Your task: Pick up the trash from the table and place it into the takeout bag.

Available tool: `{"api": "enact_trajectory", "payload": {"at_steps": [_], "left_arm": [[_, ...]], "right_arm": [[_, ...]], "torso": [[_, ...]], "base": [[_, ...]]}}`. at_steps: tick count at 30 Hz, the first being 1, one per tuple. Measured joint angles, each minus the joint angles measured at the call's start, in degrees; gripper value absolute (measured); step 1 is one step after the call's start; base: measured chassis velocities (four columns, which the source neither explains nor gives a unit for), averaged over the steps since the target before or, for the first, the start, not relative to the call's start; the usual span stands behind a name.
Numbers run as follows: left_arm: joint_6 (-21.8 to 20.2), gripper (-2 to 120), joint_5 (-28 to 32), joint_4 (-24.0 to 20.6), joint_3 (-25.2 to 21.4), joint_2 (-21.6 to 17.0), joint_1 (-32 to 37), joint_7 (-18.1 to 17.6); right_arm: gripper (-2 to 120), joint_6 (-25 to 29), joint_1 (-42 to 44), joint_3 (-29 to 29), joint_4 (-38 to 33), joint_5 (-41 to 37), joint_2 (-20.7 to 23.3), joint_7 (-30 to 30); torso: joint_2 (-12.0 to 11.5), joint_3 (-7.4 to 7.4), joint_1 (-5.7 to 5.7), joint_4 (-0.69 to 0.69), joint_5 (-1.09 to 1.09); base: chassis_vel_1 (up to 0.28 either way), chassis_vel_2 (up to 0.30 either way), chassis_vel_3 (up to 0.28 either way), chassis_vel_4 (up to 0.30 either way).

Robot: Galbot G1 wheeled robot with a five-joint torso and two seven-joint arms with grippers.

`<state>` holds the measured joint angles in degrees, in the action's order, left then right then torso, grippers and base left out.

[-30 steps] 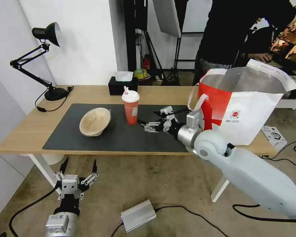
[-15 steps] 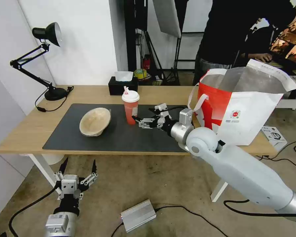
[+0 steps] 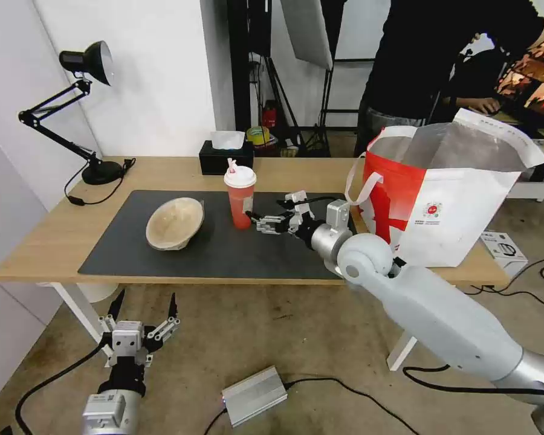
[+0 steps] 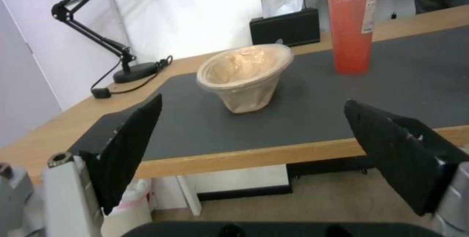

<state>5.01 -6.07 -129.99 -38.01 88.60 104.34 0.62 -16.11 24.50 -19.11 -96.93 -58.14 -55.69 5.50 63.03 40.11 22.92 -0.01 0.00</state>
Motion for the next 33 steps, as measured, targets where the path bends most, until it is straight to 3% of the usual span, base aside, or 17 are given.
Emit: {"api": "enact_trajectory", "payload": {"at_steps": [13, 33], "left_arm": [[0.03, 100, 0.10, 0.98, -0.09, -0.12, -0.47, 0.00], [0.24, 100, 0.62, 2.03, -0.02, -0.14, -0.98, 0.00]], "right_arm": [[100, 1.92, -1.51, -0.03, 7.18, 1.10, -3.54, -1.35], [100, 4.23, -2.92, -1.47, 11.70, 3.92, -6.46, -3.18]], "torso": [[0.00, 0.00, 0.00, 0.01, 0.00], [0.00, 0.00, 0.00, 0.00, 0.00]], "base": [[0.000, 0.000, 0.000, 0.000], [0.000, 0.000, 0.000, 0.000]]}}
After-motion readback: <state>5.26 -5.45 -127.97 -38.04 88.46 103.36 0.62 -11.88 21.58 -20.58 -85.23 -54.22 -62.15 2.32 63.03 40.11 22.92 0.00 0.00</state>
